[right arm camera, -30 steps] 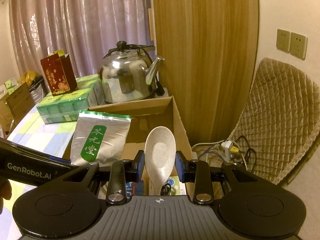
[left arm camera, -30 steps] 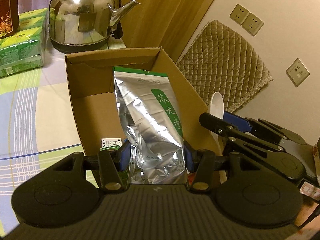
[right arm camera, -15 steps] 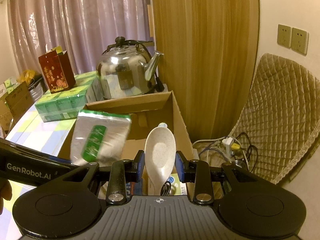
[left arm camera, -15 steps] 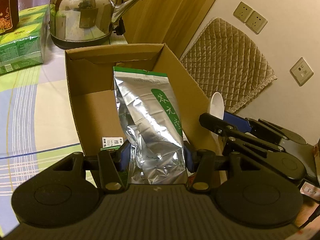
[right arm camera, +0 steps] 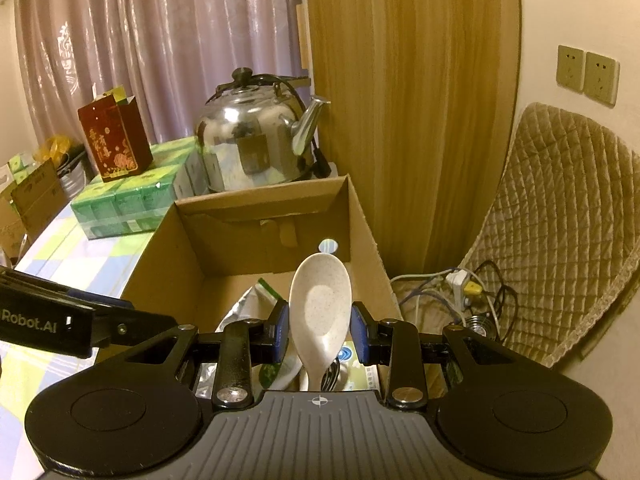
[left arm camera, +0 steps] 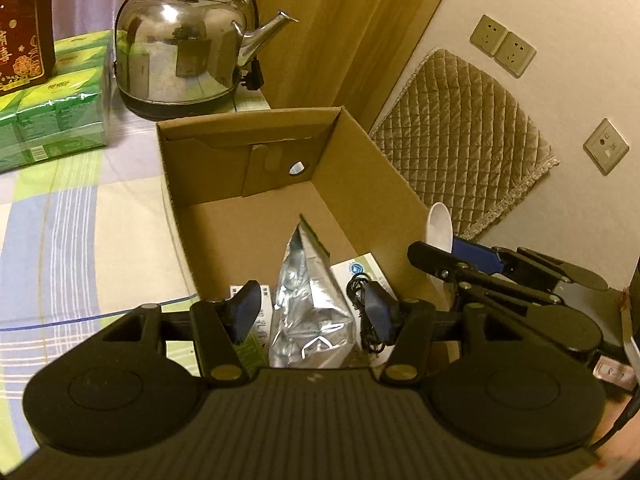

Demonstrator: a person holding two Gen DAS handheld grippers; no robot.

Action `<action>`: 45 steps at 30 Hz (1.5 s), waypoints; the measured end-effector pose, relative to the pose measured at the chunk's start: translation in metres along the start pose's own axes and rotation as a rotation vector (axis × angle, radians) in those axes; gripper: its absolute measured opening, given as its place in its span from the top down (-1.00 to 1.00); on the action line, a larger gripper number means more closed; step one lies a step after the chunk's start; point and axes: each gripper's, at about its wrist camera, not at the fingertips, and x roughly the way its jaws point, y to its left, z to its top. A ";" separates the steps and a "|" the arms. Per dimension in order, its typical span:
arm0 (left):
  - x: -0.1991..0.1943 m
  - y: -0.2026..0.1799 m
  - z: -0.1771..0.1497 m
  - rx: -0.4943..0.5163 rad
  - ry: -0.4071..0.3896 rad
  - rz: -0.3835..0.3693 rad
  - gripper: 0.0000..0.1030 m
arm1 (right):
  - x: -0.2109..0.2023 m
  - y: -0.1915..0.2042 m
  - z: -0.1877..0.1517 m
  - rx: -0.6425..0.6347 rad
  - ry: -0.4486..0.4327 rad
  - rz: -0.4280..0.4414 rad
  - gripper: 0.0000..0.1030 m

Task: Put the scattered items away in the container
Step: 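Open both tools to drop the tea bag and spoon into the cardboard box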

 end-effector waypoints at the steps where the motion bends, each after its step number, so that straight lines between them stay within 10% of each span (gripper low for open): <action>1: -0.001 0.001 -0.001 0.000 -0.001 0.001 -0.06 | 0.000 0.000 -0.001 0.000 0.001 0.000 0.42; 27: -0.008 0.001 -0.010 0.035 -0.008 0.008 -0.17 | 0.003 0.008 0.000 -0.003 0.008 0.019 0.41; 32: -0.010 0.004 -0.012 0.034 -0.010 0.011 -0.23 | 0.002 0.006 0.001 0.011 0.002 0.015 -0.02; 45: -0.025 0.004 -0.019 0.038 -0.018 0.018 -0.26 | -0.023 0.003 -0.003 0.028 -0.011 0.005 -0.07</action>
